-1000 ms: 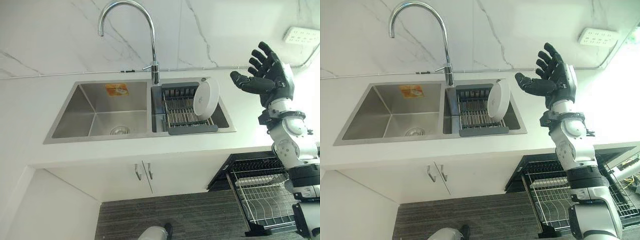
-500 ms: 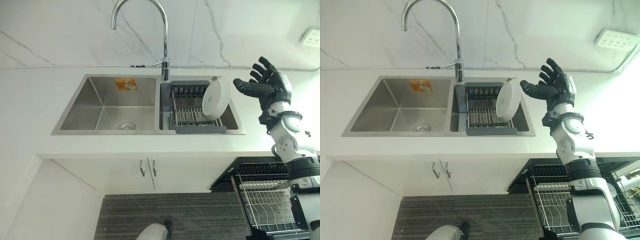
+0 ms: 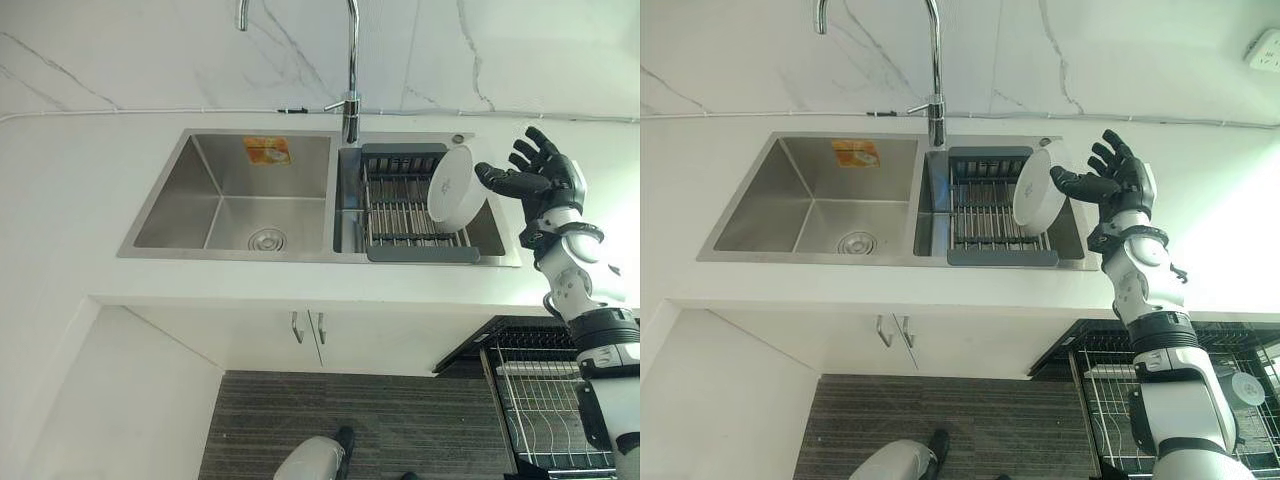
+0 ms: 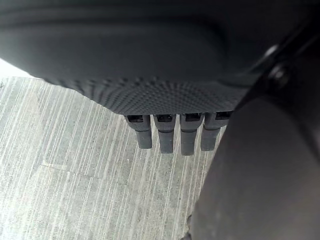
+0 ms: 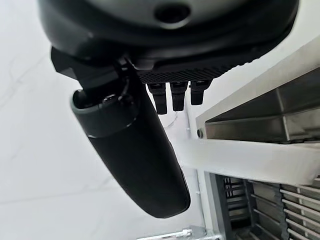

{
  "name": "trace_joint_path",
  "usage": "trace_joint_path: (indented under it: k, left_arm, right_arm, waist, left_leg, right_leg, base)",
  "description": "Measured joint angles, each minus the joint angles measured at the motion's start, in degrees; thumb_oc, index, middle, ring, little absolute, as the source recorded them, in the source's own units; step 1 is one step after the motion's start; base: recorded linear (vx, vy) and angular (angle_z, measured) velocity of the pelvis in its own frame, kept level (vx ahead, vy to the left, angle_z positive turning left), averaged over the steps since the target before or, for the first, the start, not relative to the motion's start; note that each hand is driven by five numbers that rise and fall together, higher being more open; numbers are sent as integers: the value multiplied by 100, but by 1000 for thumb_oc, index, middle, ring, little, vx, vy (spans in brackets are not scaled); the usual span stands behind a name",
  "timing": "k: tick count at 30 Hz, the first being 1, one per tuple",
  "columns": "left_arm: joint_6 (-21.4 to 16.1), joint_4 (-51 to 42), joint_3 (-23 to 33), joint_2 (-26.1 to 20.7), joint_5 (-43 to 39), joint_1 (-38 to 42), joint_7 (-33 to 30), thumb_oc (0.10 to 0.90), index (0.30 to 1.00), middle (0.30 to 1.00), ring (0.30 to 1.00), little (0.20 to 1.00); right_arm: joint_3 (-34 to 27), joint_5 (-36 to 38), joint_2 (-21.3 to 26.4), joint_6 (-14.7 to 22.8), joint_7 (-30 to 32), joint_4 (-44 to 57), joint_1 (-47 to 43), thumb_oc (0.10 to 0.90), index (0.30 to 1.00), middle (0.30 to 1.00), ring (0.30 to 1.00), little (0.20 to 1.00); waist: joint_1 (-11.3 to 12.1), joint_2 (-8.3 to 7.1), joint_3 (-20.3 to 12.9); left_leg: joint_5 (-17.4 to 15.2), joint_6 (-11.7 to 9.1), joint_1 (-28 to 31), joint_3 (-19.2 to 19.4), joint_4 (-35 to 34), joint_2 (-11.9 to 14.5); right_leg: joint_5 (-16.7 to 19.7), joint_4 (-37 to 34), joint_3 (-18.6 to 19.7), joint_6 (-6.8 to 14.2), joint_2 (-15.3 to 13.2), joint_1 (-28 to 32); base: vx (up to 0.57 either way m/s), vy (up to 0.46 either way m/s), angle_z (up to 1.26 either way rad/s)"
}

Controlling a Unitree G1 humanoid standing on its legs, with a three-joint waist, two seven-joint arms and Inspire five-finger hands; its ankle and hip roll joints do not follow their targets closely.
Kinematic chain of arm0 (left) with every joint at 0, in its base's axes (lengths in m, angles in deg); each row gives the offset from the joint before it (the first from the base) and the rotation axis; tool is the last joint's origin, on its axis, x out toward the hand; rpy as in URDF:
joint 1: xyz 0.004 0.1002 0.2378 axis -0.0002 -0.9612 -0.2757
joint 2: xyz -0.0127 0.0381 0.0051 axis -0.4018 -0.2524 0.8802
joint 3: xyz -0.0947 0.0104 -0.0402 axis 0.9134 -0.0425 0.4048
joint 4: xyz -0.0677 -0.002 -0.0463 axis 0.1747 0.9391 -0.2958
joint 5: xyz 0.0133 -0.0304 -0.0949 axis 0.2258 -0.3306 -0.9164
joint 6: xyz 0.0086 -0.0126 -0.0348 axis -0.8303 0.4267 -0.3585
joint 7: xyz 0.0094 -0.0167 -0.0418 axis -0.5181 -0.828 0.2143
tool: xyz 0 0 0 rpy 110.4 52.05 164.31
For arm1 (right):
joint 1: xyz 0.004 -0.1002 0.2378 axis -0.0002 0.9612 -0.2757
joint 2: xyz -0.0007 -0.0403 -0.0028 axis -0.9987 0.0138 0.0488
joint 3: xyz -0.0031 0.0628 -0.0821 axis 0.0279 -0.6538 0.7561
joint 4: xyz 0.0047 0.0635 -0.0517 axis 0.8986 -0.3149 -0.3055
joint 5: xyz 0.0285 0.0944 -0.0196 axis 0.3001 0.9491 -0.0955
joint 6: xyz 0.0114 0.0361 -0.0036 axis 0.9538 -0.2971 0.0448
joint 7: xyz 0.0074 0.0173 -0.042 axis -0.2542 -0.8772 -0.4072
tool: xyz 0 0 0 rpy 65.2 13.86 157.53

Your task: Place the dishes in the dishwasher.

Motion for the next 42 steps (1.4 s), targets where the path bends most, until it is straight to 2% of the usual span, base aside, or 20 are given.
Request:
trace_joint_path:
  k: [16,22,30,36,37,39,42]
  left_arm:
    - [153,5,58,6,-197,51,119,800,900,900,900,900]
    - [174,-4,60,11,-227,139,121,800,900,900,900,900]
    - [299,4,66,12,-238,164,117,800,900,900,900,900]
    - [299,-1,102,11,-234,175,106,800,900,900,900,900]
    - [299,-1,102,12,-236,177,107,800,900,900,900,900]
    - [301,-1,101,11,-236,180,107,800,900,900,900,900]
    - [301,-2,98,10,-236,187,102,800,900,900,900,900]
  right_arm:
    - [-2,250,-271,57,-132,18,0,800,900,900,900,900]
    - [0,302,-476,57,-141,17,1,800,900,900,900,900]
    - [0,418,-522,57,-135,16,1,800,900,900,900,900]
    - [3,418,-661,58,-125,16,2,800,900,900,900,900]
    - [3,434,-683,58,-124,16,2,682,724,724,724,724]
    - [3,470,-717,58,-125,16,2,400,300,300,300,300]
    - [3,477,-753,57,-124,16,1,400,300,300,300,300]
  waist:
    - [-19,-23,37]
    - [-14,23,116]
    - [-5,41,137]
    - [-9,7,158]
    - [-4,-22,177]
    - [-1,-33,184]
    - [2,-19,205]
  left_leg:
    - [-1,2,1,-7,2,-4]
    - [-1,2,2,-2,9,-5]
    - [-1,3,-12,-35,13,-14]
    - [-5,7,-13,-31,14,-9]
    - [-6,8,-14,-32,15,-9]
    - [-9,13,-17,-31,23,-15]
    - [-7,13,-19,-41,33,-20]
  right_leg:
    - [5,1,4,9,-3,0]
    - [6,12,6,9,-8,1]
    - [3,9,17,12,-6,1]
    - [3,10,21,13,-3,0]
    - [3,11,20,13,-4,0]
    - [4,11,21,13,-8,0]
    - [3,12,22,13,-8,0]
  base:
    - [0,0,0]
    - [0,0,0]
    - [1,-5,2]
    - [3,-6,0]
    - [0,0,0]
    - [0,0,0]
    - [-27,-3,1]
